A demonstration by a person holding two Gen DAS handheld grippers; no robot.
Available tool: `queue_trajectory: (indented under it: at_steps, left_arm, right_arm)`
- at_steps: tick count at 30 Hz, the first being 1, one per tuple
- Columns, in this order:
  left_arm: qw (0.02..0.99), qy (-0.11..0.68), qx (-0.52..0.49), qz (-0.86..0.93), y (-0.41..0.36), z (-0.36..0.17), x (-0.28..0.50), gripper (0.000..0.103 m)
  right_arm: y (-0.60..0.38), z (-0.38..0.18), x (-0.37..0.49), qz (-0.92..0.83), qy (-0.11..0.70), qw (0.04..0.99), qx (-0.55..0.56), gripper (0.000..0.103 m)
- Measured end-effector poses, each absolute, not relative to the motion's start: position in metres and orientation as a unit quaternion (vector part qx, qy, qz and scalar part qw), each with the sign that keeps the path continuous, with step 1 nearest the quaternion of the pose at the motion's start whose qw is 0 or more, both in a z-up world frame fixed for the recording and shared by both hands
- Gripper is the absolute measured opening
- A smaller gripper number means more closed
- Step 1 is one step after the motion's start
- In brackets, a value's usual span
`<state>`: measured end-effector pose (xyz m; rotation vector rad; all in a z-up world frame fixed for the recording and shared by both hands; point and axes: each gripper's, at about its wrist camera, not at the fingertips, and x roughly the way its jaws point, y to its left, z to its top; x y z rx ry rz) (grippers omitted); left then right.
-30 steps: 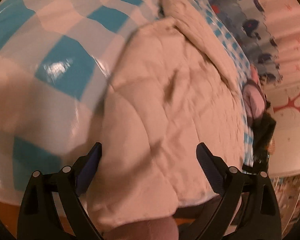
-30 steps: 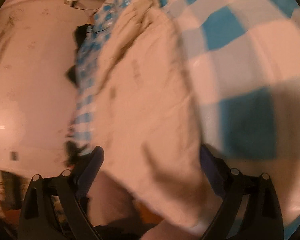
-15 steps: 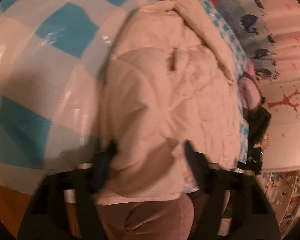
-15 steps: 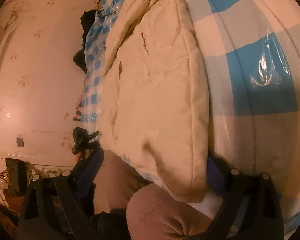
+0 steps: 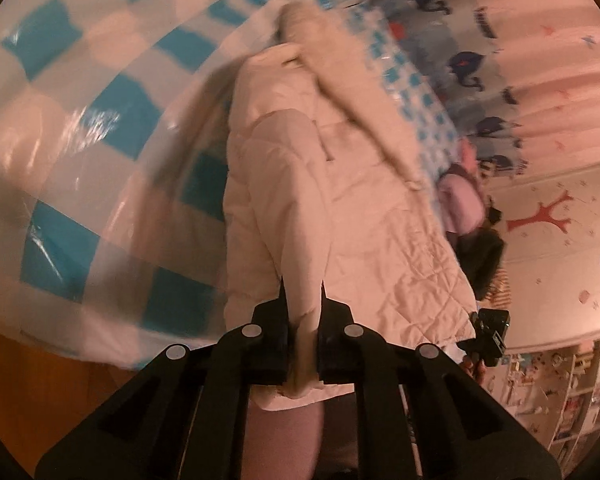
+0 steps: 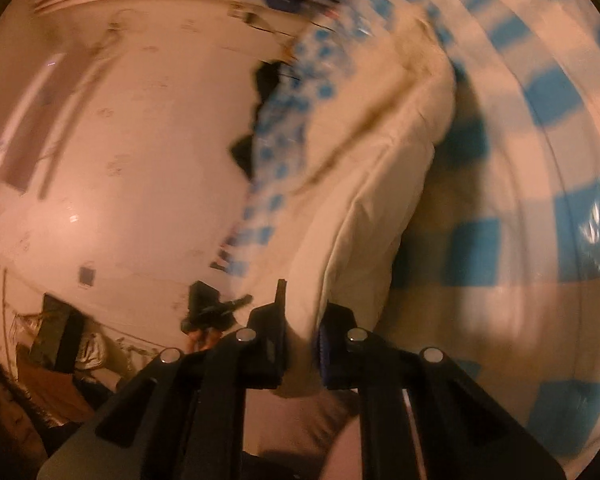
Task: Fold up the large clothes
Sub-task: 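Lift the hem with both grippers and fold it over toward the collar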
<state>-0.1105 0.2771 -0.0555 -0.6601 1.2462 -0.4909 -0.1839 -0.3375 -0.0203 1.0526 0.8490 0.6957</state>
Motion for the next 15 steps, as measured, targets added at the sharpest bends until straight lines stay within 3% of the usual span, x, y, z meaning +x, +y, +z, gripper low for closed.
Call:
queue_trajectory:
  at_steps: [6, 7, 8, 9, 10, 11, 15]
  left_arm:
    - [0.719, 0.575, -0.288, -0.263, 0.287, -0.02, -0.162, 0.01]
    - [0.713, 0.591, -0.272, -0.262, 0.289, -0.029, -0.169, 0.018]
    - [0.705, 0.61, -0.255, -0.257, 0.291, -0.041, -0.174, 0.037]
    - [0.698, 0.626, -0.244, -0.249, 0.293, -0.055, -0.177, 0.046]
    - [0.691, 0.641, -0.242, -0.232, 0.299, -0.073, -0.178, 0.057]
    - [0.682, 0.65, -0.251, -0.222, 0.306, -0.09, -0.178, 0.058]
    - [0.661, 0.635, -0.334, -0.22, 0.337, -0.139, -0.175, 0.068]
  right_arm:
    - [-0.341, 0.019, -0.239, 0.349, 0.378, 0.727, 0.455, 0.014]
    - [-0.341, 0.015, -0.249, 0.35, 0.39, 0.723, 0.451, 0.014]
    - [-0.34, 0.005, -0.258, 0.341, 0.407, 0.72, 0.446, 0.017]
    - [-0.342, -0.01, -0.264, 0.332, 0.43, 0.711, 0.446, 0.019]
    - [-0.35, -0.023, -0.268, 0.324, 0.446, 0.704, 0.446, 0.029]
    - [-0.357, -0.045, -0.273, 0.304, 0.463, 0.699, 0.453, 0.044]
    - [-0.384, -0.096, -0.285, 0.271, 0.47, 0.673, 0.503, 0.068]
